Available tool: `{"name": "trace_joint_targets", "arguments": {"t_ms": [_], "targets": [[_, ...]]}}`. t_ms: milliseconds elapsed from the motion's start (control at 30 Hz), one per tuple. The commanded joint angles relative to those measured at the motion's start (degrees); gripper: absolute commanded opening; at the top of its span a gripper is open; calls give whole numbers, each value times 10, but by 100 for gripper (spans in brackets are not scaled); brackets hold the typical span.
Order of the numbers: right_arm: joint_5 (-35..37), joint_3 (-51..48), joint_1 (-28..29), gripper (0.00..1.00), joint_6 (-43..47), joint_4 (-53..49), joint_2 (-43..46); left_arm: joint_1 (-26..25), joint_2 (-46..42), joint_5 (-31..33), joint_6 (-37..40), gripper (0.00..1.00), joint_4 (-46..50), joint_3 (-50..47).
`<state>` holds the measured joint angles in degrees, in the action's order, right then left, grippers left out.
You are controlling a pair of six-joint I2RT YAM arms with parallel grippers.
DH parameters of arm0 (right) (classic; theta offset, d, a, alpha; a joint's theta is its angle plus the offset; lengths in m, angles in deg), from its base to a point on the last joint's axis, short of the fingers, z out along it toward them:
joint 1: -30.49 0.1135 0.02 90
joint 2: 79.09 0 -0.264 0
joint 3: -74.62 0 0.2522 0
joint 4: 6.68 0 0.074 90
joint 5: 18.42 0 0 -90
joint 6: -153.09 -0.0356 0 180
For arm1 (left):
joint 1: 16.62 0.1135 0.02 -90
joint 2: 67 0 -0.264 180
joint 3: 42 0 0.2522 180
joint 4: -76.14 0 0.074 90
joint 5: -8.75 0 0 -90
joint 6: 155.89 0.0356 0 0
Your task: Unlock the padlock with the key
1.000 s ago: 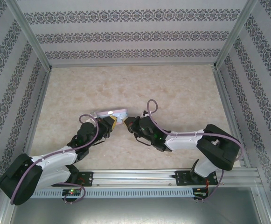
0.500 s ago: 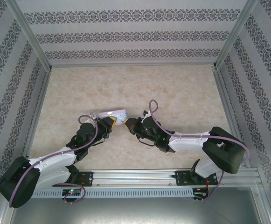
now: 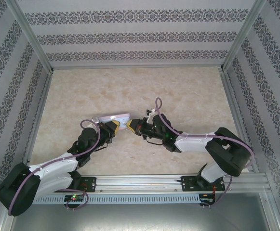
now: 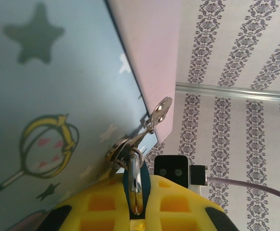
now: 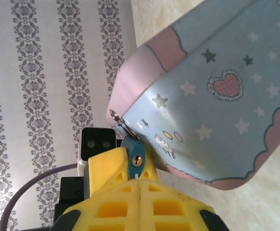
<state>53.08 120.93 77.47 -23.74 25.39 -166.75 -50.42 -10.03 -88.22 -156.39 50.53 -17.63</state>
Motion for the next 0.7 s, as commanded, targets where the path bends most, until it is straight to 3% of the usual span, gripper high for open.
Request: {"name": "trace_joint_targets", "arguments": {"t_ms": [0, 667], "targets": [[-36, 15, -2, 0, 1, 45, -16, -2, -23, 10, 4, 0, -27, -6], [-44, 31, 7, 0, -18, 79, -62, 6, -40, 2, 3, 0, -25, -14]]}}
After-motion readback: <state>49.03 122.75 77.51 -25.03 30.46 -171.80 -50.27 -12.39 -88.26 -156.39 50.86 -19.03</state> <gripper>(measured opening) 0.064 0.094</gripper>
